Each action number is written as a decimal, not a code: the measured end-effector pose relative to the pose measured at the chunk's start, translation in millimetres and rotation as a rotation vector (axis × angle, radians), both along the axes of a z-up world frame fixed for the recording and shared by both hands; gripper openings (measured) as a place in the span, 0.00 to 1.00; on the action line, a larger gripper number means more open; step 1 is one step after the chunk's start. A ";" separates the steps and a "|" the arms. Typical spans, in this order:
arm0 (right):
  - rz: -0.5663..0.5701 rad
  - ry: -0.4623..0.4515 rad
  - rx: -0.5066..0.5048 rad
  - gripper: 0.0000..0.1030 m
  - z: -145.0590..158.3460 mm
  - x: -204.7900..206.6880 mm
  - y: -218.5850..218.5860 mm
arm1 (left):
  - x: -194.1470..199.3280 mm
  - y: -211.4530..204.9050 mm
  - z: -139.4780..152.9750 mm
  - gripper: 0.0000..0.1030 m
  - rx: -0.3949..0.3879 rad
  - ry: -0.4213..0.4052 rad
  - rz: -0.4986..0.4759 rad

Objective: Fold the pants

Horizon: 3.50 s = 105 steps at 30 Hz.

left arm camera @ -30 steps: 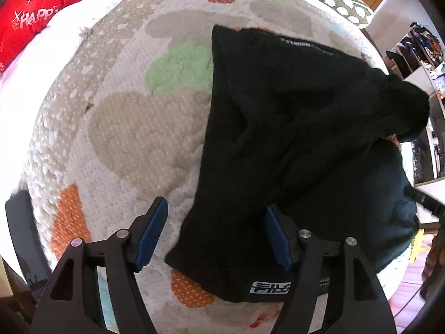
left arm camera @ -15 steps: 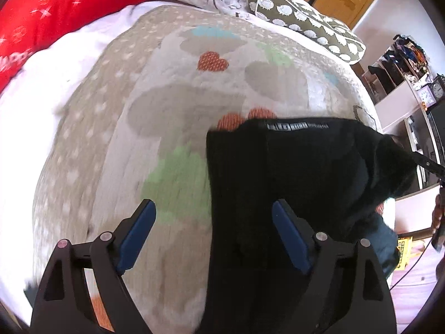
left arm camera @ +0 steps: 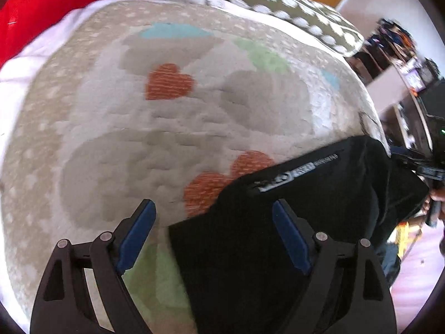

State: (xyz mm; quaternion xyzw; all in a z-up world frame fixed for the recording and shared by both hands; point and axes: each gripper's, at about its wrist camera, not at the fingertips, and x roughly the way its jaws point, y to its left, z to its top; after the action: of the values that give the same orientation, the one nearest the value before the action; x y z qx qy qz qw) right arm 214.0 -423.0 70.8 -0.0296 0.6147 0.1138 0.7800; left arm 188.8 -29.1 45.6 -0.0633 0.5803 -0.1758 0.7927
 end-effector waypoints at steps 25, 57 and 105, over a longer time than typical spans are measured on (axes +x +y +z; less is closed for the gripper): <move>0.178 -0.353 -0.124 0.04 166.4 -66.1 35.2 | -69.8 -25.4 143.9 0.16 0.125 -0.356 -0.276; -0.081 0.100 0.231 0.40 35.8 -291.3 57.8 | -235.0 80.4 55.5 0.68 -0.020 -0.001 0.216; 0.337 -0.037 0.120 0.00 7.5 -265.1 242.3 | -190.7 32.1 45.6 0.29 0.081 -0.039 0.064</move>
State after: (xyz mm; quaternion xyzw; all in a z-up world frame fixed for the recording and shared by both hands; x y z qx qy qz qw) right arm -51.1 -180.7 78.3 -0.0879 0.5787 0.2788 0.7613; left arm -1.9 3.0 91.2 -0.0464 0.5689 -0.1281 0.8110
